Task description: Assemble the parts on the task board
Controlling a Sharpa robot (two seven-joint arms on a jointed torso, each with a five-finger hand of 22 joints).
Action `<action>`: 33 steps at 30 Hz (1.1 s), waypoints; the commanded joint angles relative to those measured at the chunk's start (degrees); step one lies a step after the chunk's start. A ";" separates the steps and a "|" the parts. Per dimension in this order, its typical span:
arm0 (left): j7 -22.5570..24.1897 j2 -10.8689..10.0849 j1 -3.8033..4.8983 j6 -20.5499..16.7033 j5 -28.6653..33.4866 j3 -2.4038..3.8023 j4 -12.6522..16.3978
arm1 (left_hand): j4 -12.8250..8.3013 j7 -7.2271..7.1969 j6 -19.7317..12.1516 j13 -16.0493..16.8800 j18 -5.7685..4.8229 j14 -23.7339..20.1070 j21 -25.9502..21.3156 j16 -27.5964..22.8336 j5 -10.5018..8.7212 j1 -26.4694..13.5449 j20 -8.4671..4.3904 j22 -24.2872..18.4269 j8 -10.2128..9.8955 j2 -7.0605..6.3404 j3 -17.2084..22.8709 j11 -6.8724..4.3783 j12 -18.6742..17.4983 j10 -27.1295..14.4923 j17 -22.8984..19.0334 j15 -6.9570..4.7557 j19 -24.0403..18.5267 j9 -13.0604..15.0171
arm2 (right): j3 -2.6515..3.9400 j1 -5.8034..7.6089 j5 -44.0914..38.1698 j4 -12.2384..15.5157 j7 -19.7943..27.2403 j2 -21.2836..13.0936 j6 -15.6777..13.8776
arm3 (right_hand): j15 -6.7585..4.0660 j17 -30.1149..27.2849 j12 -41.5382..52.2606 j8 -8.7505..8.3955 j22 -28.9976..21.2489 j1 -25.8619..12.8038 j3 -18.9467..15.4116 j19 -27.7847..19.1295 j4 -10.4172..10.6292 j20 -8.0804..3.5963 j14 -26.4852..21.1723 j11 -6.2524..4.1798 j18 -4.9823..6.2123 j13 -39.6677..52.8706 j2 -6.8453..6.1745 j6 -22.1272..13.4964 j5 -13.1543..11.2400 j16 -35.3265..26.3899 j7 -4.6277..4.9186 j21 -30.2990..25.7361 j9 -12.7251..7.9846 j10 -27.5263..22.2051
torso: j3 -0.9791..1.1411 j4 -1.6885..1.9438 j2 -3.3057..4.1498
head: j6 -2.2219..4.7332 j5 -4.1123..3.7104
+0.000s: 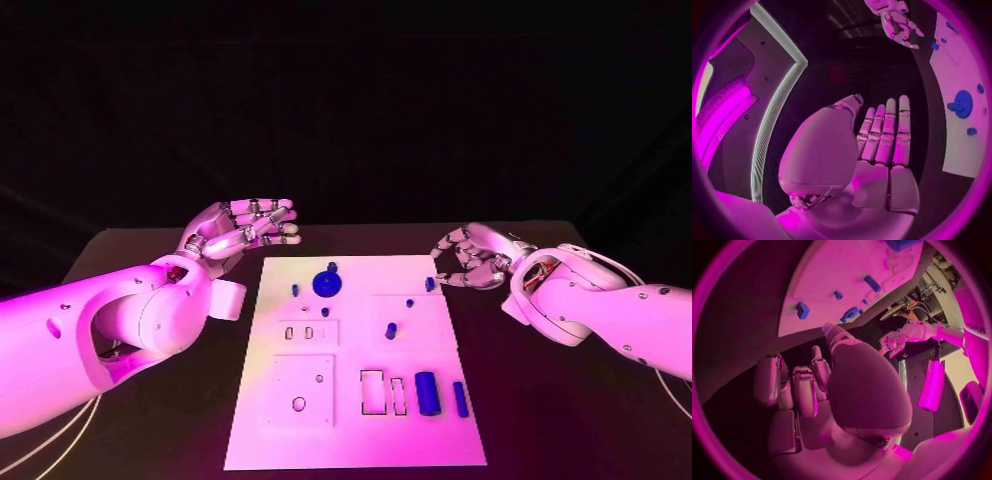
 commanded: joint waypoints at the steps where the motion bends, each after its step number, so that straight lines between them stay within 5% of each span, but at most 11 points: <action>1: 0.68 0.15 0.01 1.44 -0.16 0.01 -0.10 | -0.03 0.94 0.12 -0.09 0.50 -0.52 0.36 0.16 -0.17 0.31 -0.01 0.09 0.09 -0.12 0.27 0.03 -0.39 0.12 0.09 0.01 -0.39 0.07 | -0.05 -0.58 -0.98 -1.04 2.42 0.08 5.14 | 0.23 11.45 -0.37 -0.38 0.04 0.61 -0.02 -0.03 -0.43 0.09 5.11 -0.04 0.32 -0.16 -0.15 -0.54 0.04 0.26 -0.03 -0.15 -0.14 -0.53 | 0.20 -0.10 -0.08 | -0.37 -0.06; 9: 0.65 0.29 -0.02 1.55 -0.15 -0.01 -0.28 | -0.03 0.94 0.12 -0.09 0.50 -0.52 0.36 0.16 -0.17 0.31 -0.01 0.09 0.09 -0.12 0.27 0.03 -0.39 0.12 0.09 0.01 -0.39 0.07 | -0.09 -1.63 -2.91 -4.28 -0.61 1.89 4.10 | 0.30 11.64 -0.27 -0.40 0.30 0.48 0.17 0.15 -0.10 0.12 5.15 0.08 0.25 -0.03 0.26 -0.50 -0.13 0.32 0.16 0.09 -0.19 -0.38 | 0.14 0.28 0.04 | -0.49 -0.08; 16: 0.62 0.30 -0.04 1.56 -0.15 -0.04 -0.38 | -0.03 0.94 0.12 -0.09 0.50 -0.52 0.36 0.16 -0.17 0.31 -0.01 0.09 0.09 -0.12 0.27 0.03 -0.39 0.12 0.09 0.01 -0.39 0.07 | -0.10 -2.58 -3.30 -6.33 -1.40 3.78 3.57 | 0.32 11.67 -0.20 -0.37 0.27 0.44 0.25 0.13 0.00 0.14 5.16 0.11 0.26 0.06 0.37 -0.43 -0.09 0.33 0.19 0.04 -0.20 -0.29 | 0.34 0.58 0.23 | -0.63 -0.05; 33: 0.41 0.39 -0.07 1.81 -0.15 -0.05 -0.53 | -0.03 0.94 0.12 -0.09 0.50 -0.52 0.36 0.16 -0.17 0.31 -0.01 0.09 0.09 -0.12 0.27 0.03 -0.39 0.12 0.09 0.01 -0.39 0.07 | -0.10 -3.64 -1.63 -8.98 -1.37 6.08 2.05 | 0.34 11.95 0.56 0.11 1.08 -0.49 2.50 0.73 1.77 0.20 5.23 0.06 0.11 0.95 1.96 1.00 1.35 0.44 0.16 0.70 -0.37 0.72 | 0.40 0.41 0.17 | -1.07 0.39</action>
